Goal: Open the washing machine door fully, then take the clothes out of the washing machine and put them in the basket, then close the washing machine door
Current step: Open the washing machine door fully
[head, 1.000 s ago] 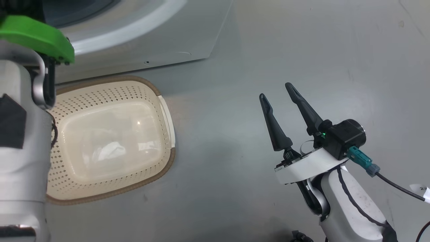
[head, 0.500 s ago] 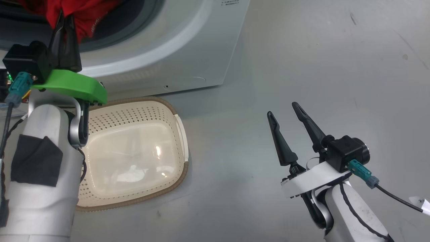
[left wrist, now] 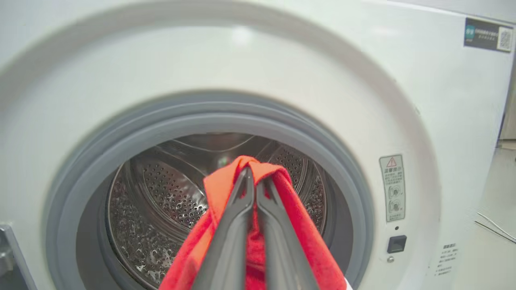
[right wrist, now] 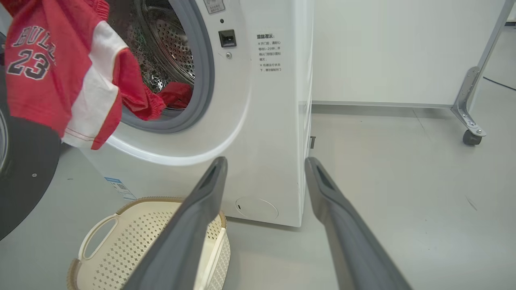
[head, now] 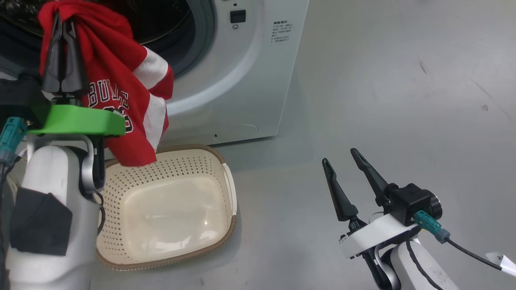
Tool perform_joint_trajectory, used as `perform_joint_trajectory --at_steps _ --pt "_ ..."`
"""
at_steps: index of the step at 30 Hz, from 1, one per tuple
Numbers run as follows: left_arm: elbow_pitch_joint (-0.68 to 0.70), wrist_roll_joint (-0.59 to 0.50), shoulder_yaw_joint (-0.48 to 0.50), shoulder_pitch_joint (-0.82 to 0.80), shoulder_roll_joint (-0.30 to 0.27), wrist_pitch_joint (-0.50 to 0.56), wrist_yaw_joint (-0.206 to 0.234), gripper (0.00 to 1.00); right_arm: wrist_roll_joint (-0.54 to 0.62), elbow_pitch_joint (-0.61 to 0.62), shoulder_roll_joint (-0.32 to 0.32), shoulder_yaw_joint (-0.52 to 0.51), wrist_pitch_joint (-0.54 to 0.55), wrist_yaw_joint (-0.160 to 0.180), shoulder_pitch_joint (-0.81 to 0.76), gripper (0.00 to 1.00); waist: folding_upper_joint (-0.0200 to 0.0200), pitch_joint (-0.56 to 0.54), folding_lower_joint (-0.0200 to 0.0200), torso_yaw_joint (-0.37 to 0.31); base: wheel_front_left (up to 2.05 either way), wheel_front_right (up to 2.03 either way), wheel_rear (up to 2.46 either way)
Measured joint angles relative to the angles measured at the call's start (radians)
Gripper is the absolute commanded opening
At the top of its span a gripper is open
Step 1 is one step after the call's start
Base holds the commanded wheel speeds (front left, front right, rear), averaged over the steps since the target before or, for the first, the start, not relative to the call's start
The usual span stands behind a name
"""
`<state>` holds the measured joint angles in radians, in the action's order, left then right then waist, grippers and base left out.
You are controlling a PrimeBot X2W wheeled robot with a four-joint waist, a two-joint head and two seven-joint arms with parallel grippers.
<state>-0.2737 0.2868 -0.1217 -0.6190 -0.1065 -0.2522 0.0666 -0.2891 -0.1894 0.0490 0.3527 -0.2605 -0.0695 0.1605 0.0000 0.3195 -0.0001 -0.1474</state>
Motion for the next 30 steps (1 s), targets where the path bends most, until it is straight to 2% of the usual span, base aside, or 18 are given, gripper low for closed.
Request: perform_joint_trajectory --at_steps 4,14,20,30 --pt "0.092 -0.017 0.015 0.065 0.004 -0.005 0.009 0.0 0.0 -0.006 0.0 -0.005 0.0 0.0 -0.028 1.0 0.0 -0.052 0.0 0.005 0.0 0.0 0.0" --pt "0.217 -0.026 0.03 0.225 0.025 -0.005 0.028 0.0 0.003 -0.011 0.0 -0.021 0.0 0.0 -0.078 1.0 0.0 -0.136 0.0 0.018 0.0 0.0 0.0" --pt "0.221 -0.026 0.036 0.345 0.031 -0.005 0.035 0.0 0.009 0.004 0.0 -0.026 0.0 0.0 -0.084 1.0 0.0 -0.14 0.0 0.034 0.0 0.0 0.0" --pt "0.207 -0.01 0.056 0.506 0.045 -0.005 0.043 0.0 0.02 0.039 0.0 -0.025 0.0 -0.001 -0.084 1.0 0.0 -0.108 0.0 0.024 0.0 0.0 0.0"
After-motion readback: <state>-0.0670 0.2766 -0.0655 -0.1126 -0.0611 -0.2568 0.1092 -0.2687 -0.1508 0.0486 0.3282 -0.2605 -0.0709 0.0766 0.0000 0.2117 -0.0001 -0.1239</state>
